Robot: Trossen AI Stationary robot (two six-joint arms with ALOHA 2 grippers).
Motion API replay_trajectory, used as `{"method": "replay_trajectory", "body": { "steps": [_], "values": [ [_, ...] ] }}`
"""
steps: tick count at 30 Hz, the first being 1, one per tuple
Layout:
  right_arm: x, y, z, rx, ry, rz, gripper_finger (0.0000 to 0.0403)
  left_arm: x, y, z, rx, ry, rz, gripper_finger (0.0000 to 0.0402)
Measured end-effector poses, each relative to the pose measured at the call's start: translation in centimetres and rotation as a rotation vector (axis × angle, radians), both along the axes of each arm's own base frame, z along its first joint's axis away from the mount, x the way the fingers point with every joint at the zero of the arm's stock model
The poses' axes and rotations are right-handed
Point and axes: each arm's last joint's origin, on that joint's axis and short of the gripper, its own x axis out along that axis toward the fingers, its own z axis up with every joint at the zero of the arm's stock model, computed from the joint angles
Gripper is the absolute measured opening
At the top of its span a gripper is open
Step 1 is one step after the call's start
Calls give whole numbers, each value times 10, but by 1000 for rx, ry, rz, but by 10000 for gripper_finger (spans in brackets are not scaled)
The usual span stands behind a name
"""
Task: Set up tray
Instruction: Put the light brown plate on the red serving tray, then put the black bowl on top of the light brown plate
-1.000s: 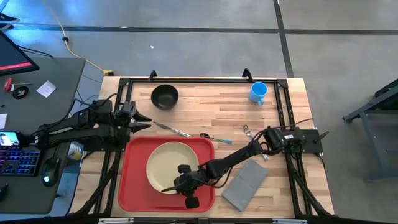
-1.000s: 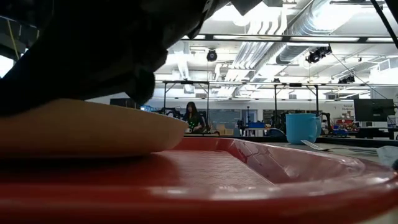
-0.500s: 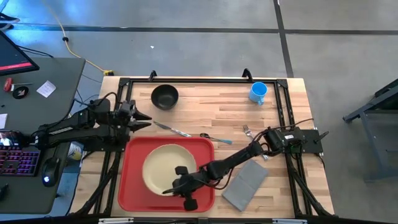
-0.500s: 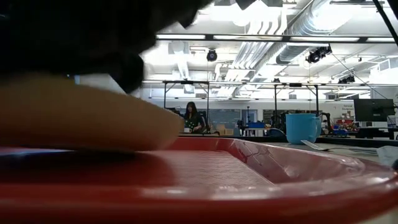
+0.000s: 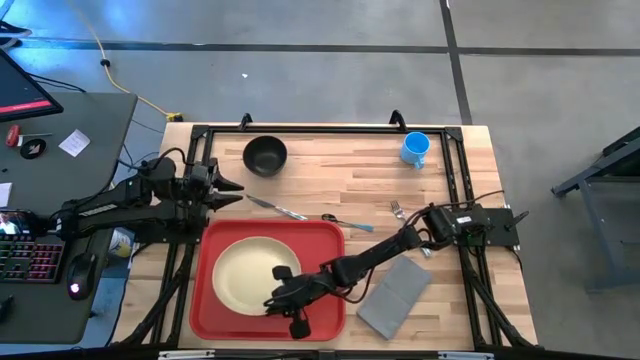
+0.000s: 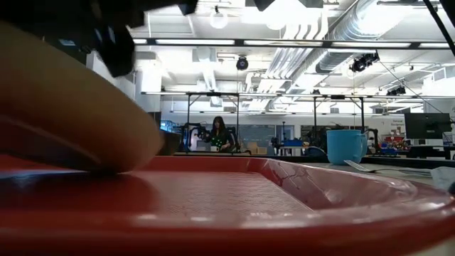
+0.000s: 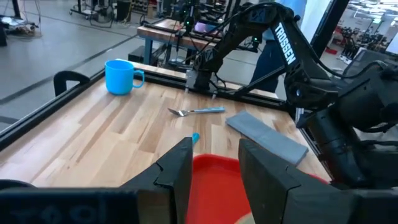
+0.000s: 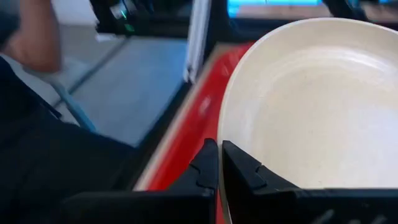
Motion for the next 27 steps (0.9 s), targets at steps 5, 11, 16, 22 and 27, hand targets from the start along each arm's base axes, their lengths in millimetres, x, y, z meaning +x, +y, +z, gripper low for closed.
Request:
{"method": "replay_trajectory", "body": {
  "steps": [5,11,16,22,27],
  "values": [
    [3,1,-14,-23,-16,4,4,0,0,0,-3,1,-8,166],
    [5,1,-20,-24,-23,-3,12,0,0,0,-6,4,-12,166],
    [5,1,-19,-24,-43,-4,42,0,0,-2,-9,16,-12,165],
    [5,2,-19,-16,-35,1,107,0,-1,-2,-14,23,-22,166],
    [3,0,-18,-23,12,-28,150,0,-1,-4,-39,37,-30,165]
  ]
}}
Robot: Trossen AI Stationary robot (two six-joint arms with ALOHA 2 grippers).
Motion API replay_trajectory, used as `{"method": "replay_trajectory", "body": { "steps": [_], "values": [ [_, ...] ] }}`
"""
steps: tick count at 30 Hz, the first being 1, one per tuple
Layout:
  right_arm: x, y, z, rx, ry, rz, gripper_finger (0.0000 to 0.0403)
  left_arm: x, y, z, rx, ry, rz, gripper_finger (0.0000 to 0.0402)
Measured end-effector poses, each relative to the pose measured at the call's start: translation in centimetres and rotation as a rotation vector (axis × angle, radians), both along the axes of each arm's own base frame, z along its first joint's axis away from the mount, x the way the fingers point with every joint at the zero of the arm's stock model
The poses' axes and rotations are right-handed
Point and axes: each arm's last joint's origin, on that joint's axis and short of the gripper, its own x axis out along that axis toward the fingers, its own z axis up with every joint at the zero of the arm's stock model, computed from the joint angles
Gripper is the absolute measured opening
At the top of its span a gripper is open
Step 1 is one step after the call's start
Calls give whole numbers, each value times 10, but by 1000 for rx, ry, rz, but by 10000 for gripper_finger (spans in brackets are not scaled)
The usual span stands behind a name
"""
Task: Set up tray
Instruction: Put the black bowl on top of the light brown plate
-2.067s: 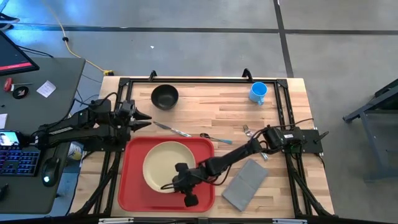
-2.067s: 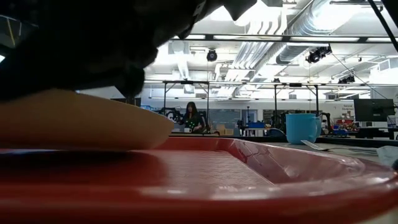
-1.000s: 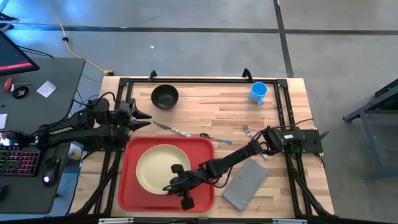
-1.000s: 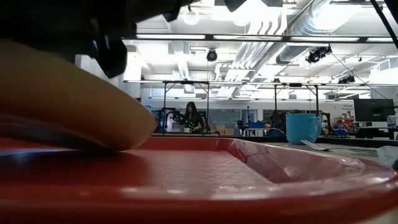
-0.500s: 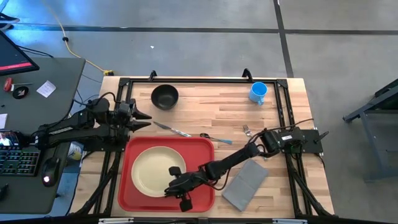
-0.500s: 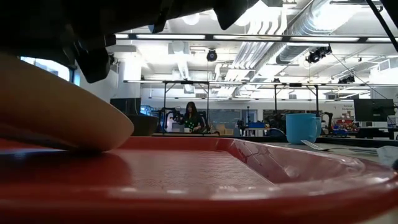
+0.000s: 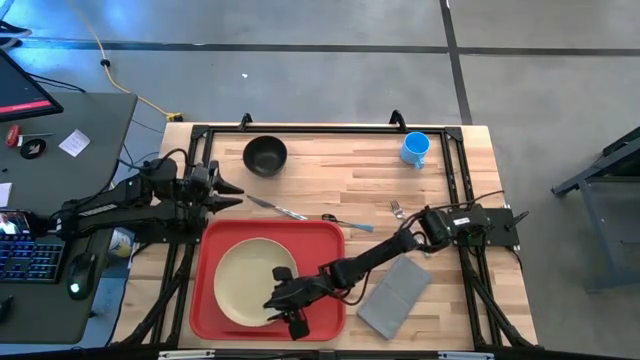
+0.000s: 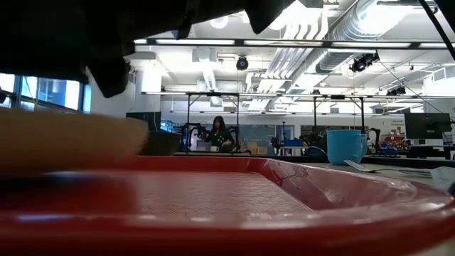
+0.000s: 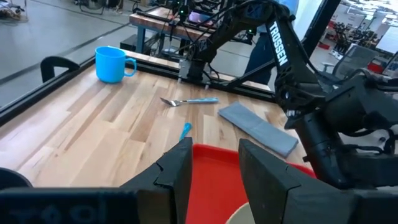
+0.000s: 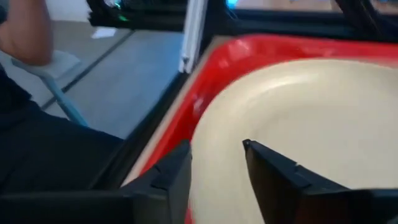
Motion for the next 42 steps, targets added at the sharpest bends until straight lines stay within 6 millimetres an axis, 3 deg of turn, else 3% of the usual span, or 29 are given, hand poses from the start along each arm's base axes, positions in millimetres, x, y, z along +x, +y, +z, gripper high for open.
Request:
{"method": "replay_trajectory", "body": {
  "steps": [15,21,27,31,42],
  "values": [
    [-31,-26,52,-250,181,-445,165,0,0,-1,-2,9,-1,165],
    [-49,-35,67,-235,283,-556,165,0,1,-2,11,24,43,165],
    [-68,-34,60,-211,474,-598,165,-2,6,-8,47,98,206,165],
    [-82,-27,55,-213,586,-623,165,0,6,-12,47,92,213,165],
    [-92,-10,55,-158,604,-637,165,4,7,-15,51,52,198,165]
  ]
}}
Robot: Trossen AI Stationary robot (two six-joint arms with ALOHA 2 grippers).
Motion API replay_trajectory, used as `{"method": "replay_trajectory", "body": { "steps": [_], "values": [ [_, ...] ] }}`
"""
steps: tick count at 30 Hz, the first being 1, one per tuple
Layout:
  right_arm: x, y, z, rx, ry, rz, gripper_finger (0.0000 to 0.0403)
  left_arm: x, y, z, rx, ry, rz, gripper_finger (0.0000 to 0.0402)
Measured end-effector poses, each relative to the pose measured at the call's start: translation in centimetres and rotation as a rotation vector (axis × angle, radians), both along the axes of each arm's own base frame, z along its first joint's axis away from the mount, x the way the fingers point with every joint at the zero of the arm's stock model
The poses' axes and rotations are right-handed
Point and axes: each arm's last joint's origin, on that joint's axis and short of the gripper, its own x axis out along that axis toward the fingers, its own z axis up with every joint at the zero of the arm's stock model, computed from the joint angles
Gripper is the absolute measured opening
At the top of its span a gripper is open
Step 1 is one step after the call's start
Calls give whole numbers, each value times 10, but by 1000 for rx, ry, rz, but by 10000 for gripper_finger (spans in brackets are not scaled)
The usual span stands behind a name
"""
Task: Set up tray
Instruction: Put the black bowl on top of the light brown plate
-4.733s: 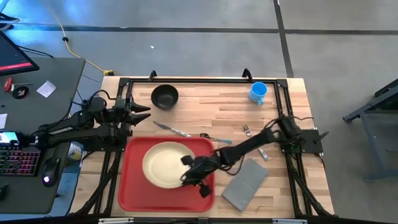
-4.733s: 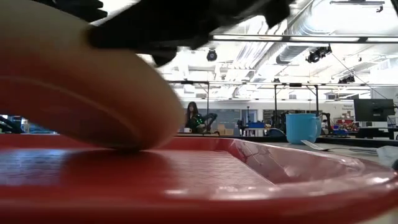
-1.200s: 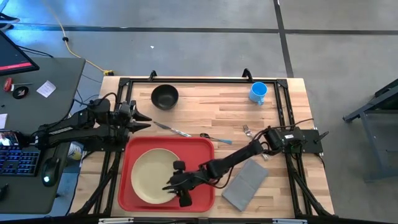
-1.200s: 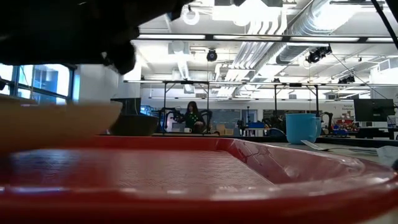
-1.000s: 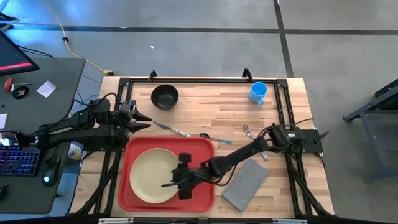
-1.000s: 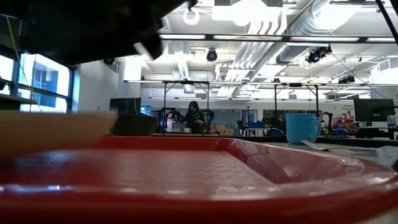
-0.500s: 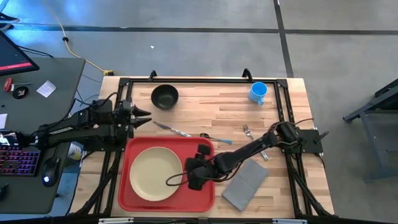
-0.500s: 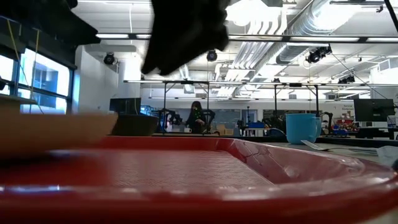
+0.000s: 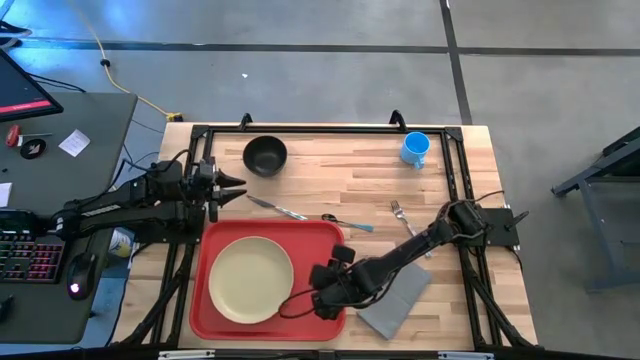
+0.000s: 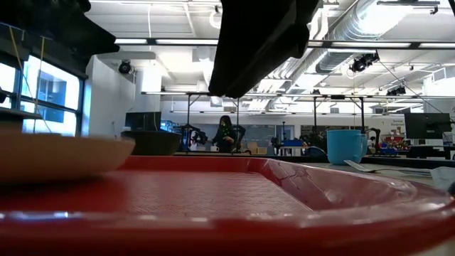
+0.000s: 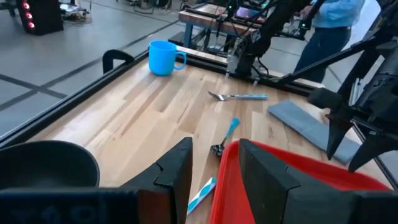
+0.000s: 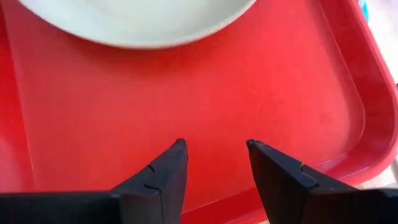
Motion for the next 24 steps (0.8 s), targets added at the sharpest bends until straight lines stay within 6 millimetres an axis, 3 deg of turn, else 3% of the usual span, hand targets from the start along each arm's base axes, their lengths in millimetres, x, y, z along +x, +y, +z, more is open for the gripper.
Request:
{"method": "replay_trajectory", "body": {
  "steps": [4,13,19,24],
  "values": [
    [4,-8,0,-8,1,-8,165,0,1,-1,7,10,43,165],
    [18,-44,-1,-9,77,60,165,5,6,-9,37,-42,146,165],
    [4,-47,-6,-67,235,101,165,12,7,-11,36,-41,144,165],
    [-12,-37,-7,-183,309,113,165,23,10,-8,50,-67,145,165]
  ]
}}
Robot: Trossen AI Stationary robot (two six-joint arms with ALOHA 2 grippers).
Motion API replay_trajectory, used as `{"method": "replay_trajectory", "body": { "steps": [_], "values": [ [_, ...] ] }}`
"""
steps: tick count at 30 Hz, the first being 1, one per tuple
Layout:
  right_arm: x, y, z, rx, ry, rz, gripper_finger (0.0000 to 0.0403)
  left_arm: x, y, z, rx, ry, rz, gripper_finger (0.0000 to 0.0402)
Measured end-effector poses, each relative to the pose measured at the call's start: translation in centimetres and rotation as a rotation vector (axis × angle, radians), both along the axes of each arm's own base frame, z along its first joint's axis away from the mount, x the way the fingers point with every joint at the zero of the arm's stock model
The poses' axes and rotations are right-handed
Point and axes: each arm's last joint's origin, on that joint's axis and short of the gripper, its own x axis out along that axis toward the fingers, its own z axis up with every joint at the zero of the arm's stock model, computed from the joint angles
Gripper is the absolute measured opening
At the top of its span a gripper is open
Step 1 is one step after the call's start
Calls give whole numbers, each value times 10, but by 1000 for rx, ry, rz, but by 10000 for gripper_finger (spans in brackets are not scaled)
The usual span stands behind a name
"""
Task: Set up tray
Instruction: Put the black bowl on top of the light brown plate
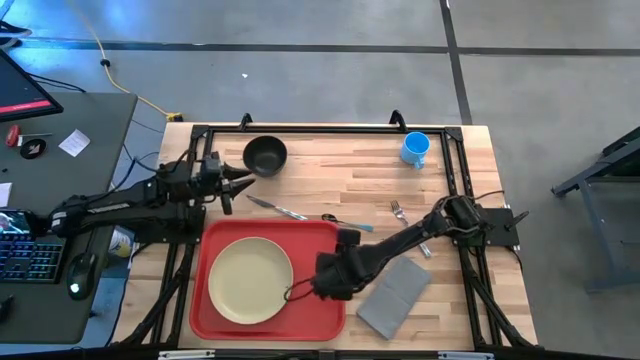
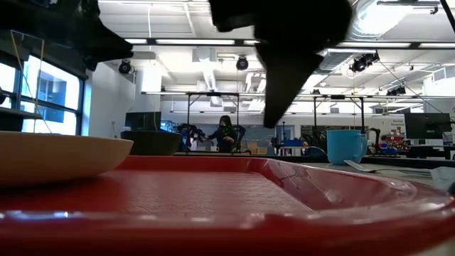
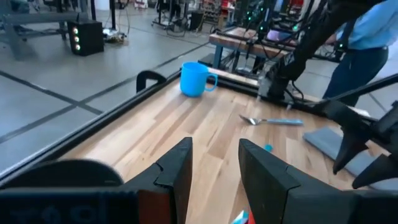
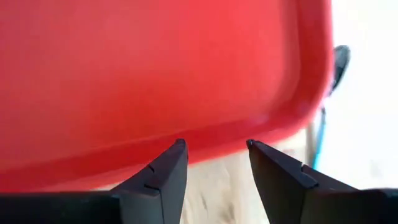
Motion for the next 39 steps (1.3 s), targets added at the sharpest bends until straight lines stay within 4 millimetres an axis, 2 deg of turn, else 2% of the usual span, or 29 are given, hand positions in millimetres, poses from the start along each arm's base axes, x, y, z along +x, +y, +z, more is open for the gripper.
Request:
{"method": "replay_trajectory", "body": {
  "steps": [4,9,14,20,24,27,30,33,39],
  "values": [
    [0,1,-1,-109,-22,71,165,15,4,-2,22,24,4,165],
    [13,-29,-1,-130,14,101,165,38,10,-5,11,155,16,165],
    [19,-58,1,-6,105,165,165,60,18,-5,-27,342,118,165],
    [14,-80,30,142,81,218,165,81,34,13,-61,565,211,166],
    [-2,-80,51,197,28,237,165,91,55,14,-106,727,247,166],
    [-19,-76,48,295,-58,270,165,93,76,6,-186,792,199,166],
    [-46,-72,42,393,-137,253,165,93,92,-7,-220,867,157,166],
    [-73,-68,43,415,-259,199,165,94,99,-11,-159,915,136,166],
    [-120,-67,47,309,-565,173,165,100,101,-14,-163,952,57,166]
  ]
}}
